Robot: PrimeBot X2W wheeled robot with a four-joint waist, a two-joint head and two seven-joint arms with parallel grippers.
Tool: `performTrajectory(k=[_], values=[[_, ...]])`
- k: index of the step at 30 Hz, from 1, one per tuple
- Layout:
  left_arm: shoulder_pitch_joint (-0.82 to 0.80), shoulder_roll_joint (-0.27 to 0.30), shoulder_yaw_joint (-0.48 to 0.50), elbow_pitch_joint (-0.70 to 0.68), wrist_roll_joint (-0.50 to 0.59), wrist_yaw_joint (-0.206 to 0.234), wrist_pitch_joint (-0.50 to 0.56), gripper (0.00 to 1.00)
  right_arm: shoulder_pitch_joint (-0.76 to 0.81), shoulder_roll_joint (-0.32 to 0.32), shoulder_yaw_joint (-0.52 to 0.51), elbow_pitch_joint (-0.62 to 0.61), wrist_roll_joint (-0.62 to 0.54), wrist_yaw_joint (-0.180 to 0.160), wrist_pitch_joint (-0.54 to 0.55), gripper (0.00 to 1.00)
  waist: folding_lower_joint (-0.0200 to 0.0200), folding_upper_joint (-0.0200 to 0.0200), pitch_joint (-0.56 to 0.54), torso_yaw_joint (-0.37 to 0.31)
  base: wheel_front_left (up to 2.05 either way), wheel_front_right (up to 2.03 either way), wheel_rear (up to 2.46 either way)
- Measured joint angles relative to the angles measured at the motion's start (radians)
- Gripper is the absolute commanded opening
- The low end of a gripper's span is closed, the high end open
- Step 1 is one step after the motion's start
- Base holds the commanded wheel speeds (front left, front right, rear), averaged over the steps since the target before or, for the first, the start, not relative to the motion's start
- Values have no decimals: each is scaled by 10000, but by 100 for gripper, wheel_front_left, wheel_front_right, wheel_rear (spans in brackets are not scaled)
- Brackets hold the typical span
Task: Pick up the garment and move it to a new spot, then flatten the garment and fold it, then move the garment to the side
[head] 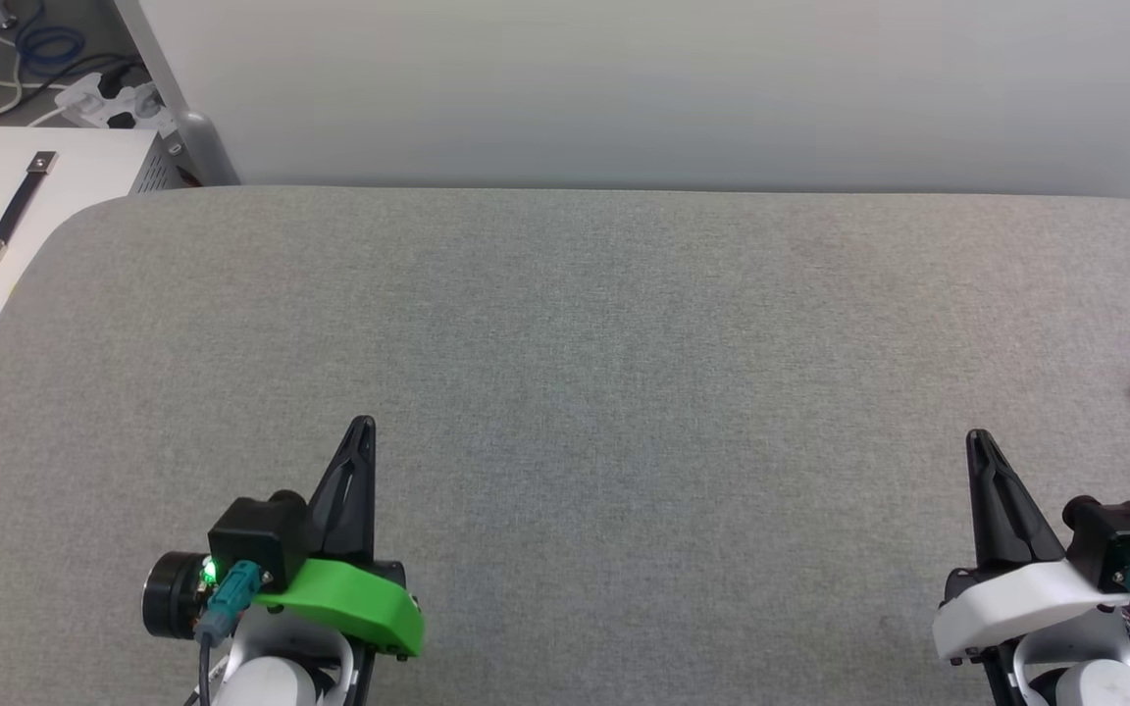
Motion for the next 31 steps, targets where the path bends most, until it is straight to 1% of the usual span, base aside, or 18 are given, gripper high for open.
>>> performTrajectory(k=[31], values=[[38, -6, 255, -326, 514, 357, 719, 0, 10, 54, 249, -322, -353, 0, 692, 0, 0, 0, -177, -243, 0, 0, 0]])
